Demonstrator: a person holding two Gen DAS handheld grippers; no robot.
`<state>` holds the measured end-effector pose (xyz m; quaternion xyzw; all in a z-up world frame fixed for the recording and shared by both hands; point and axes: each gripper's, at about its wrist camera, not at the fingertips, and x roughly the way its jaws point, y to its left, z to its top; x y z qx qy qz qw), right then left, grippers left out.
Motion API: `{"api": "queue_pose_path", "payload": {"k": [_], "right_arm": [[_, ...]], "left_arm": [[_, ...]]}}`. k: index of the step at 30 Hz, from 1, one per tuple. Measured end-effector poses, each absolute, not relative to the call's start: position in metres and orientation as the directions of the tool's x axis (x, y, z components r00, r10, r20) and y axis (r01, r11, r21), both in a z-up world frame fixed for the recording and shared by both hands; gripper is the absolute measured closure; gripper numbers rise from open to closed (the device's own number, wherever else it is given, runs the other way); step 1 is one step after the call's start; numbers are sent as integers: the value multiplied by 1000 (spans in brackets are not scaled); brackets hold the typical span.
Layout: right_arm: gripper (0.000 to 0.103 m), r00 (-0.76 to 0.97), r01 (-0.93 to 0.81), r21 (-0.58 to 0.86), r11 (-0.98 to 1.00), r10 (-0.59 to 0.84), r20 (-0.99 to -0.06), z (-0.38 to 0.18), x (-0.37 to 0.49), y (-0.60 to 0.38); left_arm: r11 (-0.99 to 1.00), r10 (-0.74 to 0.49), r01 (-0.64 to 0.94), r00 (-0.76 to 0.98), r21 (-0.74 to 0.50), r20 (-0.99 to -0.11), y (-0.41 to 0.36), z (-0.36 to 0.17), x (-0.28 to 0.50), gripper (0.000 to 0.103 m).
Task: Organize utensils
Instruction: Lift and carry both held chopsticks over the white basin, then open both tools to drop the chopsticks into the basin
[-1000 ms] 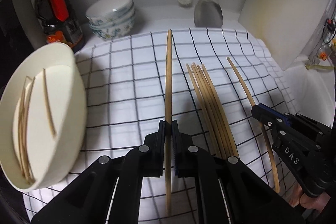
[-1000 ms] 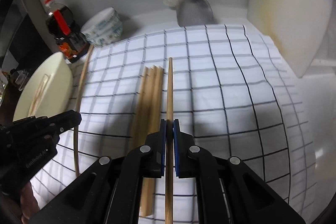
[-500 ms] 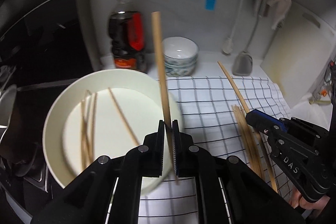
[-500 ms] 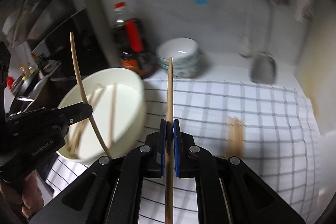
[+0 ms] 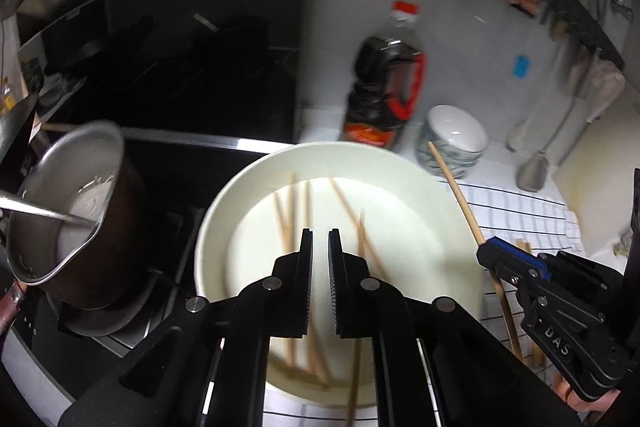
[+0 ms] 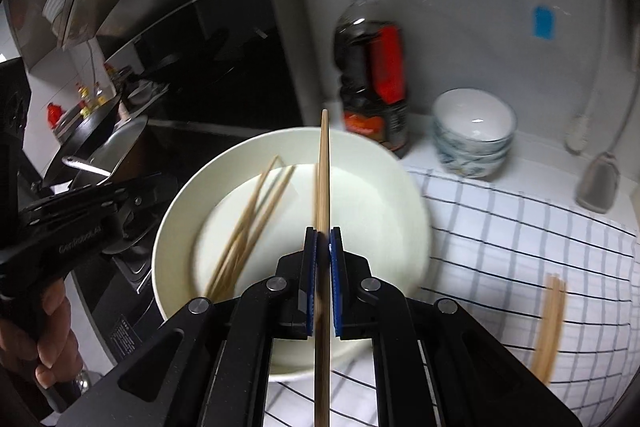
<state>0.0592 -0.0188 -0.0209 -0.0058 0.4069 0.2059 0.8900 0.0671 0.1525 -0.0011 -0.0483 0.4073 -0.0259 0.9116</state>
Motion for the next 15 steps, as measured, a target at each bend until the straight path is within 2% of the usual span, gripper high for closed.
{"api": "queue_pose_path", "payload": {"k": [13, 14, 15], "right_arm": [[96, 500, -370, 156, 916, 338, -797, -54, 102, 20], [84, 496, -366, 157, 917, 335, -801, -54, 105, 21], [66, 501, -356, 155, 922, 328, -801, -52, 106, 19]], "left_arm": [[996, -30, -52, 594, -76, -804, 179, -48, 103, 94], [995, -26, -59, 592, -76, -806, 180, -48, 105, 89], [995, -29, -63, 588, -82, -808, 182, -48, 106, 84]]}}
